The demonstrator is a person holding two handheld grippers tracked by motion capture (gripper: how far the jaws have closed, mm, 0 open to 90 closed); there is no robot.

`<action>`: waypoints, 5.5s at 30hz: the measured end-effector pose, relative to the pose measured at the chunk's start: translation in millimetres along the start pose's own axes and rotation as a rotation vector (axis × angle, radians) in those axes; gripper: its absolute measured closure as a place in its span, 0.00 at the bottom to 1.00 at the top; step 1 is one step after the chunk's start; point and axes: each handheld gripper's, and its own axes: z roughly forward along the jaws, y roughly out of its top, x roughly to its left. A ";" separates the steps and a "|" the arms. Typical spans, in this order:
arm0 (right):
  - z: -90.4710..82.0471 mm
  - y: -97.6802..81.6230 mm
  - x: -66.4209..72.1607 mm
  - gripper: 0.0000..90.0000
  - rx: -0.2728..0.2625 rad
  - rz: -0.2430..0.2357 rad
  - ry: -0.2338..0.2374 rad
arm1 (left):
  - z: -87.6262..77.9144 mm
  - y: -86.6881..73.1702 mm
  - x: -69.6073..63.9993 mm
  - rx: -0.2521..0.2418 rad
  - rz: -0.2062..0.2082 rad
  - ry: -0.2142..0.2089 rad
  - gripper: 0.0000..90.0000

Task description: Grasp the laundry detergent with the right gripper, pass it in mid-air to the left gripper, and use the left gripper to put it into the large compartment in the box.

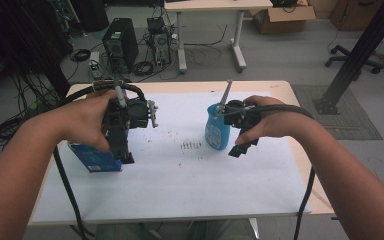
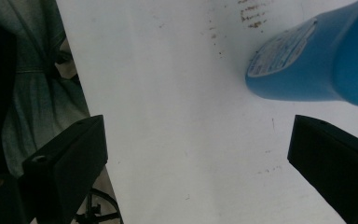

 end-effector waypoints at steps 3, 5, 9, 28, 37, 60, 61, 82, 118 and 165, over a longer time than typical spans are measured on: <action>1.2 -6.1 -1.9 0.06 -0.007 0.018 -0.006 | -0.1 -0.1 -1.0 0.001 0.003 0.001 0.00; 2.0 -10.2 -3.9 0.06 -0.013 0.023 -0.009 | 0.0 -0.3 -1.3 0.000 0.002 0.002 0.00; 4.7 -17.9 -6.9 0.06 -0.027 0.047 -0.017 | -0.4 -0.6 -1.7 -0.001 0.003 0.003 0.00; 24.9 -47.1 -19.1 0.06 -0.097 0.145 -0.045 | -0.5 -0.7 -5.5 0.003 0.012 0.002 0.00; 31.1 -56.4 -26.0 0.06 -0.132 0.183 -0.060 | -0.7 0.2 -5.8 0.002 0.012 0.006 0.00; 55.8 -72.2 -42.7 0.06 -0.270 0.280 -0.103 | 8.4 4.0 -7.2 -0.009 0.030 0.004 0.00; 56.7 -72.1 -43.5 0.06 -0.272 0.286 -0.104 | 9.8 3.6 -7.6 -0.010 0.029 0.003 0.00; 80.2 -66.0 -48.3 0.06 -0.395 0.338 -0.130 | 25.8 -4.4 -16.3 -0.006 0.031 0.002 0.00; 115.6 -57.6 -61.0 0.04 -0.588 0.400 -0.149 | 33.1 -4.5 -18.9 0.004 0.040 0.004 0.00; 147.6 -39.5 -57.9 0.02 -0.800 0.486 -0.293 | 40.3 4.0 -15.3 0.008 0.044 -0.010 0.00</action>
